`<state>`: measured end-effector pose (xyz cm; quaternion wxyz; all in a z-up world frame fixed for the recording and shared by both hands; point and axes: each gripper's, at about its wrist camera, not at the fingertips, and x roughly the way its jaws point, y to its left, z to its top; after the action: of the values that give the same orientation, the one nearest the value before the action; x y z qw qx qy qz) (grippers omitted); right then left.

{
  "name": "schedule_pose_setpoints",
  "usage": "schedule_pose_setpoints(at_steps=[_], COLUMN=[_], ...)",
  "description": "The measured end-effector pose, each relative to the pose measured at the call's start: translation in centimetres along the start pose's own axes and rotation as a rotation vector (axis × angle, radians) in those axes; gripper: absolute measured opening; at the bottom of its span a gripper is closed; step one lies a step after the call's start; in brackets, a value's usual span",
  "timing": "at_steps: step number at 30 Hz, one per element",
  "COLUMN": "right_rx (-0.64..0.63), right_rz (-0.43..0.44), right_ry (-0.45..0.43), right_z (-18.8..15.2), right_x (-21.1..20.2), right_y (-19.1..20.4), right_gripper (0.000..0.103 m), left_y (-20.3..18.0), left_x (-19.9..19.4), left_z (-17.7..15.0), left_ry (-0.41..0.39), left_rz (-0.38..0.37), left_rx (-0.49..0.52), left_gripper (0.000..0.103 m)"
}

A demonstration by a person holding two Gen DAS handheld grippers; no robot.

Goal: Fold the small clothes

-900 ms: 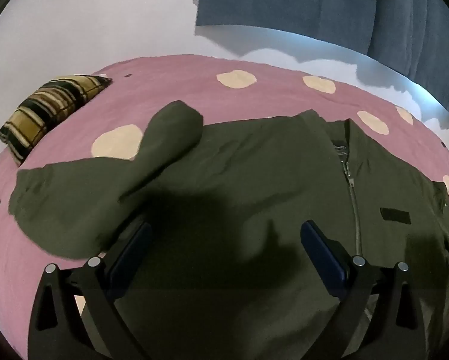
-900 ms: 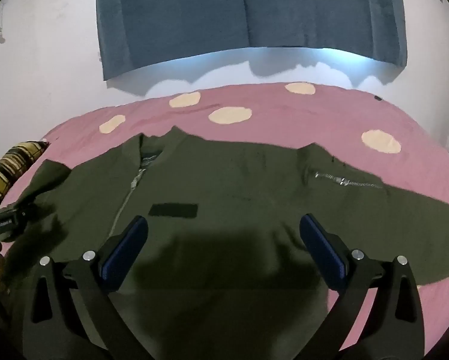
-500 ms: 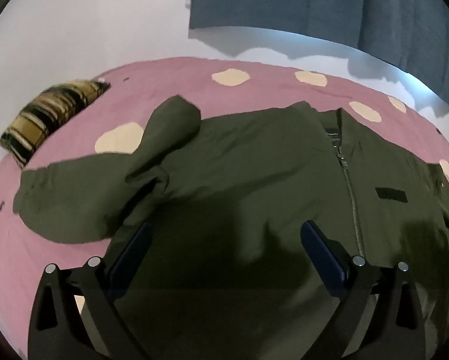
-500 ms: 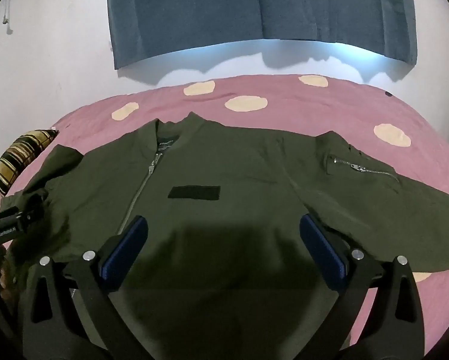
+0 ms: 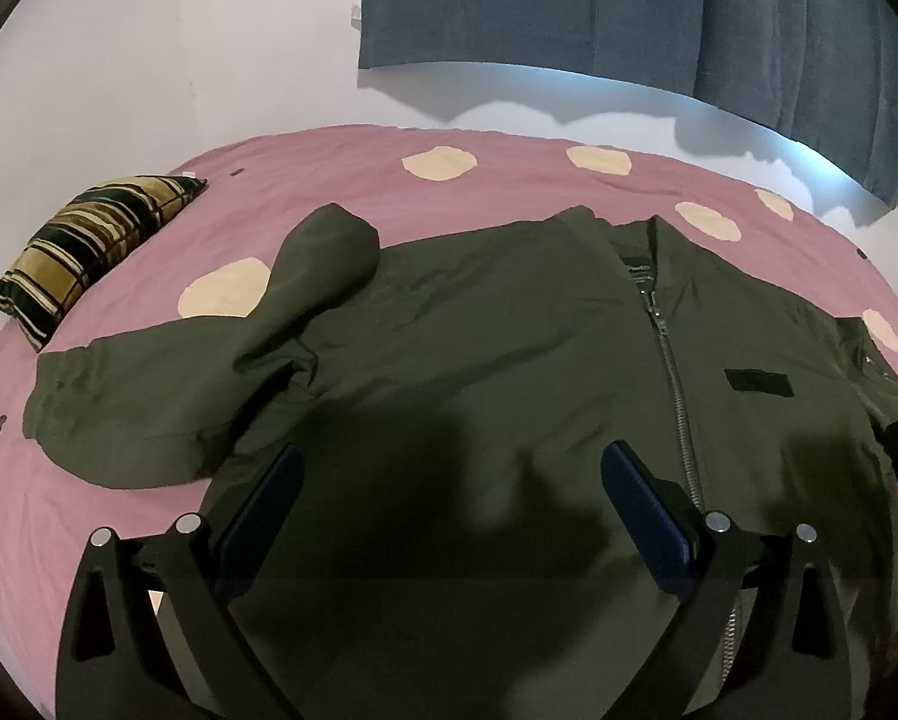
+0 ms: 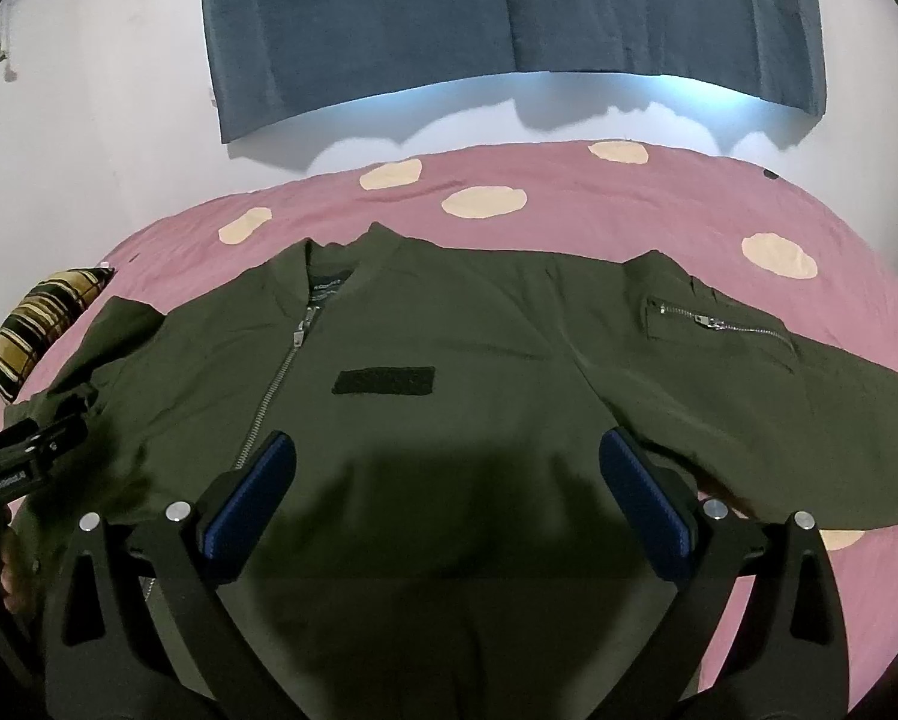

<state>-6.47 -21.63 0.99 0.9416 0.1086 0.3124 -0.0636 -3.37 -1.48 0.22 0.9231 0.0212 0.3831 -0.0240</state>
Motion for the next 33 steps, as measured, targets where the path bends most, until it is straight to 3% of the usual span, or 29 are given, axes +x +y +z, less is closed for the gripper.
schedule_pose_setpoints(at_steps=[33], right_rx=[0.000], right_rz=[0.006], right_ry=[0.015], right_z=[-0.07], right_x=[0.01], right_y=[-0.12], right_gripper=[0.101], left_y=[-0.40], left_x=[-0.06], left_z=[-0.35], left_ry=[0.020], left_rz=[0.000], left_rx=[0.007], left_gripper=[0.099])
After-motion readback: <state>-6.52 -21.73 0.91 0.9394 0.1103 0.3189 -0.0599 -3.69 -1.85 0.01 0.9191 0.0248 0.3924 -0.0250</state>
